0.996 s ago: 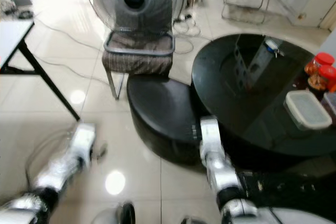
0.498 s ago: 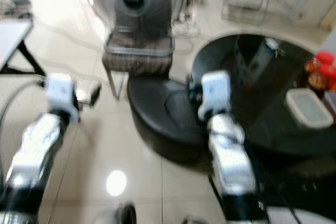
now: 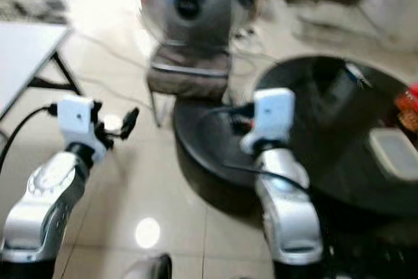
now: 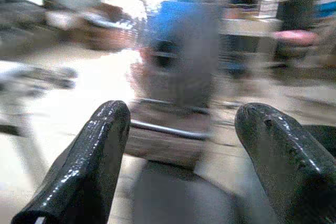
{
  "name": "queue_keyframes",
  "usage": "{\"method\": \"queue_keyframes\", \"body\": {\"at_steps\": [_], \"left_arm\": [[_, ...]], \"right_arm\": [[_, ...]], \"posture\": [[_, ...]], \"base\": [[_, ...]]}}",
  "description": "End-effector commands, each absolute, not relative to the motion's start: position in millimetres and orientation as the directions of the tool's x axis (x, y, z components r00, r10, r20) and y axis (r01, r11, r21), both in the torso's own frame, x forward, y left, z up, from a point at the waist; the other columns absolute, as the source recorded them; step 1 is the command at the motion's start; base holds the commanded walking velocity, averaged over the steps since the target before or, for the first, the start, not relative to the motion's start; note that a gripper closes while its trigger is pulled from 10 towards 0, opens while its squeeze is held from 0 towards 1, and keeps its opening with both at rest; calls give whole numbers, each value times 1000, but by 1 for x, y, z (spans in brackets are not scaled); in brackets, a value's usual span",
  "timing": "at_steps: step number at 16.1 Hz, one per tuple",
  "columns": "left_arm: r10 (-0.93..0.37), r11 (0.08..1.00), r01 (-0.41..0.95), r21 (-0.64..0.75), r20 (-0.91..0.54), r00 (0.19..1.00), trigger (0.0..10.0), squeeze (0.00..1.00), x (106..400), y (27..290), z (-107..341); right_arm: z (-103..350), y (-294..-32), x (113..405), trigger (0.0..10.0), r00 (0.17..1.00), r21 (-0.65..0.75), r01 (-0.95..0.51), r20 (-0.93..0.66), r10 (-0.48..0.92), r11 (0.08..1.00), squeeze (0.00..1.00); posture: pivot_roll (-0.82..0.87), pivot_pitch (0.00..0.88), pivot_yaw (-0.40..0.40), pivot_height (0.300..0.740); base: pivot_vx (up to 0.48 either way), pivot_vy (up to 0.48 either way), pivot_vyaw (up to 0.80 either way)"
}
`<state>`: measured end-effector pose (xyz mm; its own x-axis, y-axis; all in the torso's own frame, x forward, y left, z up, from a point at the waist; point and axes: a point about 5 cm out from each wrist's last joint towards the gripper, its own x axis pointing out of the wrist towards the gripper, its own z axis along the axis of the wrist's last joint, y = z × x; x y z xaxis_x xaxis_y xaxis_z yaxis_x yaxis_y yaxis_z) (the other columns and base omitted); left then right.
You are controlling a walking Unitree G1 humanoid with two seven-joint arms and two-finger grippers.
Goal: Setting the table
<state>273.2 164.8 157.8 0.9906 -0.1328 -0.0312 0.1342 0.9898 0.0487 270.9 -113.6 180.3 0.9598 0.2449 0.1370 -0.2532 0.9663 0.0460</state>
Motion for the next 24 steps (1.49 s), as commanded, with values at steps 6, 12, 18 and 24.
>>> {"method": "queue_keyframes", "body": {"at_steps": [6,12,18,24], "left_arm": [[-75,996,76,42,-37,997,10000,0,264,167,167],[-165,961,159,225,10,986,10000,0,262,144,175],[-153,959,144,244,15,988,10000,0,258,149,176],[-117,953,111,282,2,993,10000,0,256,161,176]], "right_arm": [[176,-104,262,10000,906,134,-417,135,401,899,0],[173,-116,250,10000,908,237,-418,146,393,877,0],[164,-114,246,10000,876,156,-482,91,473,862,0],[165,-105,252,10000,851,134,-525,107,514,841,0]], "posture": [[87,58,-32,740],[84,55,-32,740],[116,65,-57,740],[124,39,-53,740]], "base": [[0,0,800],[0,0,800],[0,320,800],[0,480,800]]}}
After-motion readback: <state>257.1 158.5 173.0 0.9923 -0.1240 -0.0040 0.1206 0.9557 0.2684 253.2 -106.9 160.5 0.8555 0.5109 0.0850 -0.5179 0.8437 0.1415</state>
